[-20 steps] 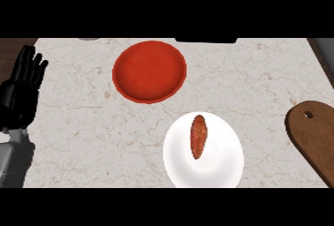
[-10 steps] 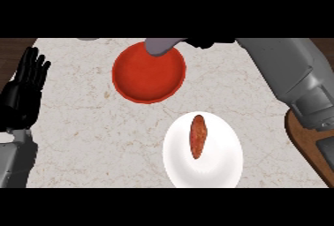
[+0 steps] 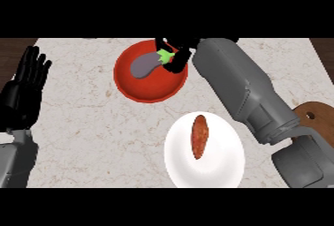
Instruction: Pick the eggplant from the plate and place it in the bowl
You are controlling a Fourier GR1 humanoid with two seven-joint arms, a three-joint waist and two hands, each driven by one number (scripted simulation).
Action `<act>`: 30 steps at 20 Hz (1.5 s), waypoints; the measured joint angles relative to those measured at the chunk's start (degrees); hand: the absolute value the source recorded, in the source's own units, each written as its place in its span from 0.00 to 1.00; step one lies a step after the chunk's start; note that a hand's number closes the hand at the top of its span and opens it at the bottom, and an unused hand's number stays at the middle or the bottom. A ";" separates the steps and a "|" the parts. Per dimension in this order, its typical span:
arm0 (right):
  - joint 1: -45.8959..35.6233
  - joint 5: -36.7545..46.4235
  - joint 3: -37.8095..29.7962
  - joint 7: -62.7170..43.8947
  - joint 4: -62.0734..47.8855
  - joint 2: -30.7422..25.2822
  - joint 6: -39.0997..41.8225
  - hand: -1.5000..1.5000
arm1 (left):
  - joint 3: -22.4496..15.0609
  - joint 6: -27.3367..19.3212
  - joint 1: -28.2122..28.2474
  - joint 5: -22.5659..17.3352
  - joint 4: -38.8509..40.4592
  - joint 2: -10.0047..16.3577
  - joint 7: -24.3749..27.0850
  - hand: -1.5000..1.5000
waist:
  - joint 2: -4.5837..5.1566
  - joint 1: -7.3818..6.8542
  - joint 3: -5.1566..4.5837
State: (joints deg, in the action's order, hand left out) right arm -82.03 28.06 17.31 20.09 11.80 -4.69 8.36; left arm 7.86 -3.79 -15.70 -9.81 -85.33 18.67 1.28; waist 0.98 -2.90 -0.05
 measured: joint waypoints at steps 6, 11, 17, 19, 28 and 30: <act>1.92 -0.62 -1.99 -4.90 -4.73 3.34 -4.68 0.00 | -0.27 0.45 -0.51 -0.06 -0.76 0.00 -0.80 0.50 | 0.40 -0.75 0.01; 4.23 -5.05 -6.13 -4.20 -5.01 4.28 -4.18 0.00 | -0.28 0.76 -2.05 -0.06 0.02 0.00 -0.83 0.50 | 0.74 -1.64 0.03; 6.67 -11.00 -12.61 1.07 -3.36 4.09 -8.75 0.00 | -0.45 0.52 -2.82 0.18 -0.10 -0.22 -1.29 0.50 | 0.86 -1.57 0.08; 6.37 -12.84 -14.85 1.63 -3.04 3.48 -10.85 0.00 | -0.04 0.75 -2.94 -0.16 0.36 -0.18 -0.99 0.50 | 0.99 -1.66 0.08; 7.45 -19.61 -23.24 3.66 -4.15 -6.28 -10.40 0.00 | 0.27 1.09 -2.98 -0.02 0.89 -0.10 -0.38 0.50 | 1.32 -1.69 0.11; 8.27 -20.73 -24.56 4.70 -4.48 -8.79 -8.40 0.00 | 0.36 1.30 -3.22 -0.12 0.98 0.00 -0.34 0.50 | 1.45 -1.83 0.14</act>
State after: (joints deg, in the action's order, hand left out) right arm -73.77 7.33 -7.26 24.79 7.32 -13.48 -0.03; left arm 8.22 -2.49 -18.92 -9.93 -84.35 18.67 0.94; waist 2.43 -4.72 0.09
